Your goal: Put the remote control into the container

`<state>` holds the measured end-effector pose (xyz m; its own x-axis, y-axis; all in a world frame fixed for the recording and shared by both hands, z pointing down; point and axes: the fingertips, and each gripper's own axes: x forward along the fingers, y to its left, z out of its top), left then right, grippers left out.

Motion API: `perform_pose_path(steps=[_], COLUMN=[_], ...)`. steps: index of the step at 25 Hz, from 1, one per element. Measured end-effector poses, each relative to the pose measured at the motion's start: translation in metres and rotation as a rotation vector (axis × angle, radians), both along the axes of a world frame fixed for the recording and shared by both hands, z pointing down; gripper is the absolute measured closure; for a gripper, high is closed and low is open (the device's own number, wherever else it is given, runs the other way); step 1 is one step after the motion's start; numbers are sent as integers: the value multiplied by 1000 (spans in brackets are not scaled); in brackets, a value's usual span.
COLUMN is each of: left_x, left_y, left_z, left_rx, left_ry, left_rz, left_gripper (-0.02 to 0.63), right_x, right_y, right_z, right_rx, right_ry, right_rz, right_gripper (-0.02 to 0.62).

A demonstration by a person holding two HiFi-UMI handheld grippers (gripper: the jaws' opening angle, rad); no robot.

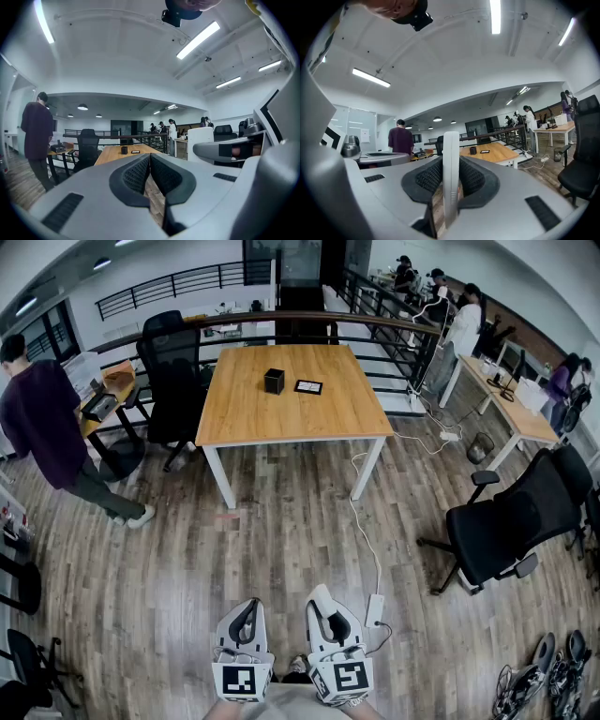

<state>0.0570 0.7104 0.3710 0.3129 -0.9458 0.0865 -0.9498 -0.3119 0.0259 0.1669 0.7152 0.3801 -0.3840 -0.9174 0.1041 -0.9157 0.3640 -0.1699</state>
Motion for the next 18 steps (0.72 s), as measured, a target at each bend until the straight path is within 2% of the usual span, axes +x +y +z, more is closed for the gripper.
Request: perform_pose_path(steps=[3,5,10,14,18], left_x=[-5,-7,-17,-28,-54], left_y=[-17,-31,-86,-142,-194], left_z=[13,23,32,28,21], left_rx=[-48,-69,-74,-18,7], left_ry=[-58,-63,-5,76,76], left_rz=[8,14,21,32,52], left_gripper=[592,592,592,592,592], right_x=[2,4,-7,-22,-49], right_y=[-18,-32,-75,-123,-174], right_z=[5,10,22,27,18], right_rx=[-6,-18,-55,-64,-53], right_ry=[5,17,54,100,120], right_rz=[5,12,40,48,64], right_gripper=[491,491,491,491,491])
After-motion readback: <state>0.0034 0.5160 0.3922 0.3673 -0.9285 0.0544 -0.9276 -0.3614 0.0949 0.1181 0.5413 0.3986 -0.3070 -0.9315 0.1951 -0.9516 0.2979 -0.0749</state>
